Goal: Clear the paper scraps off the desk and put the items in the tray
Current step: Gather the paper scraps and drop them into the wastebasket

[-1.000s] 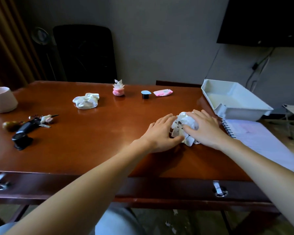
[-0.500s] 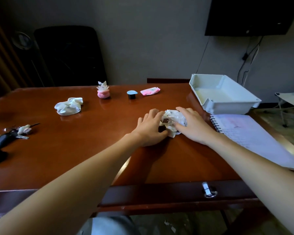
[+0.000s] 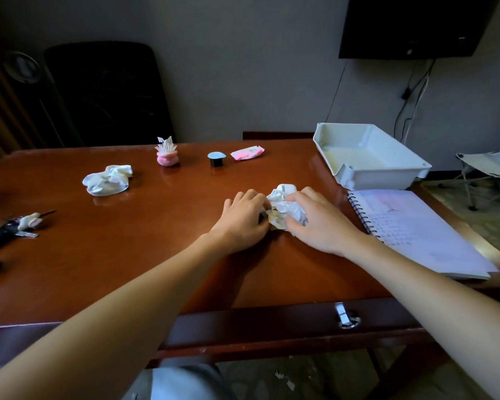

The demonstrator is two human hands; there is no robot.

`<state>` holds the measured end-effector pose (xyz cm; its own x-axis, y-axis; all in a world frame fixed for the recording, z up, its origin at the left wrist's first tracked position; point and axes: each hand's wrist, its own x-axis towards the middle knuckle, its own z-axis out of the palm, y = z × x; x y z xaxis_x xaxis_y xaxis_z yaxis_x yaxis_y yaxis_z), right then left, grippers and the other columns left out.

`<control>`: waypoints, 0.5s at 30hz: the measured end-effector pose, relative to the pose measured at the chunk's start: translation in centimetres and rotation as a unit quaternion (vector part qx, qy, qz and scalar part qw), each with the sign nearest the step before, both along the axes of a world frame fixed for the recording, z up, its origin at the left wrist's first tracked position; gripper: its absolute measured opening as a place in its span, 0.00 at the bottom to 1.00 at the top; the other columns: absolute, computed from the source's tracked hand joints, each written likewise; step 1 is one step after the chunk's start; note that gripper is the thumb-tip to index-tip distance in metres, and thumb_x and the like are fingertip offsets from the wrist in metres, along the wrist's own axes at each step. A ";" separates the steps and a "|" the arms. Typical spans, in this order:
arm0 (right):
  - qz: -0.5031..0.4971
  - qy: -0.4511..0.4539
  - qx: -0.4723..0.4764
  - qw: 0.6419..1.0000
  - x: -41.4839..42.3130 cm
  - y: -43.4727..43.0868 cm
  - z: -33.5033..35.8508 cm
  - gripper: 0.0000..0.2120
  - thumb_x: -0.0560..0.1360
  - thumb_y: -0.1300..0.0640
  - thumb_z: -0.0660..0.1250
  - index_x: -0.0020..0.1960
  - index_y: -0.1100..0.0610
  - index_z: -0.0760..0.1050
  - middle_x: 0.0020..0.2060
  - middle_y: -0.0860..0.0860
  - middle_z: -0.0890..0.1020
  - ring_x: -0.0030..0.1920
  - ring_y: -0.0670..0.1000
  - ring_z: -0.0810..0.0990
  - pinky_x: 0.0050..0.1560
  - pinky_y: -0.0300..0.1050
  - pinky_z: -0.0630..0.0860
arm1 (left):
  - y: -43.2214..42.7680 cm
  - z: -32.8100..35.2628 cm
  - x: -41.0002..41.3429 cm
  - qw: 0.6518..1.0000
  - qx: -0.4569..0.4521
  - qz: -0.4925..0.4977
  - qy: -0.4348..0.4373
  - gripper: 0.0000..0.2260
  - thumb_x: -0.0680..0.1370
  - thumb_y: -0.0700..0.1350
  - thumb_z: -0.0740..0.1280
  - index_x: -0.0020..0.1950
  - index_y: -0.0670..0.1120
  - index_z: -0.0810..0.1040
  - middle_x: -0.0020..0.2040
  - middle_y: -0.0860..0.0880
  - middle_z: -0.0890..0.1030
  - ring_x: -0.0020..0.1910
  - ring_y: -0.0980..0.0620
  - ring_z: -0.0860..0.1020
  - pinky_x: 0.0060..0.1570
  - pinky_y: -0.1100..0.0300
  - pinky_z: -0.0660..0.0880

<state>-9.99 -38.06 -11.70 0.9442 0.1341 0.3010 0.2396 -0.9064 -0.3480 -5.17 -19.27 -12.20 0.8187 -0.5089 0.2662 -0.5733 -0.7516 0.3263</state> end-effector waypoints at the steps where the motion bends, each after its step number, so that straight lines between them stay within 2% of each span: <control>1: 0.001 -0.001 -0.009 1.000 -0.2 0.3 0.1 0.23 0.77 0.44 0.63 0.70 0.49 0.67 0.59 0.46 0.70 0.61 0.49 0.70 0.55 0.46 0.69 | 0.2 0.1 -0.1 1.000 -0.003 0.000 0.002 0.12 0.78 0.47 0.63 0.61 0.49 0.74 0.61 0.51 0.73 0.58 0.49 0.69 0.58 0.53 0.64; 4: 0.002 -0.009 -0.045 0.999 -0.3 1.4 0.0 0.30 0.75 0.41 0.62 0.74 0.48 0.60 0.64 0.48 0.67 0.65 0.52 0.67 0.64 0.49 0.67 | 1.1 0.2 -0.3 1.000 -0.007 0.000 0.015 0.13 0.79 0.46 0.63 0.63 0.49 0.73 0.60 0.50 0.73 0.58 0.48 0.69 0.57 0.54 0.65; 7: 0.010 -0.024 -0.056 0.998 0.0 2.3 -0.3 0.34 0.75 0.39 0.61 0.77 0.47 0.56 0.68 0.47 0.62 0.66 0.51 0.63 0.69 0.51 0.63 | 2.3 0.2 -0.4 1.000 -0.012 0.003 0.020 0.14 0.79 0.44 0.63 0.65 0.49 0.73 0.61 0.49 0.73 0.59 0.47 0.69 0.58 0.54 0.65; 12: 0.040 0.004 -0.068 0.997 0.7 3.9 -0.7 0.35 0.76 0.39 0.59 0.78 0.44 0.51 0.75 0.44 0.55 0.74 0.50 0.51 0.74 0.55 0.55 | 4.3 0.3 -0.5 0.999 -0.018 0.006 0.027 0.15 0.80 0.42 0.62 0.67 0.49 0.72 0.64 0.49 0.72 0.61 0.48 0.69 0.61 0.54 0.66; 15: 0.045 0.020 -0.082 0.995 1.0 4.6 -0.7 0.33 0.77 0.39 0.57 0.78 0.43 0.50 0.76 0.43 0.55 0.74 0.50 0.50 0.73 0.57 0.53 | 5.3 0.5 -0.4 0.999 -0.036 0.010 0.037 0.14 0.81 0.42 0.62 0.66 0.48 0.73 0.62 0.48 0.74 0.60 0.47 0.70 0.62 0.51 0.69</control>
<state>-8.98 -33.41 -12.38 0.9369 0.2621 0.2312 0.3109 -0.9273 -0.2085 -5.57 -14.01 -11.71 0.8474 -0.4737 0.2396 -0.5304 -0.7361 0.4206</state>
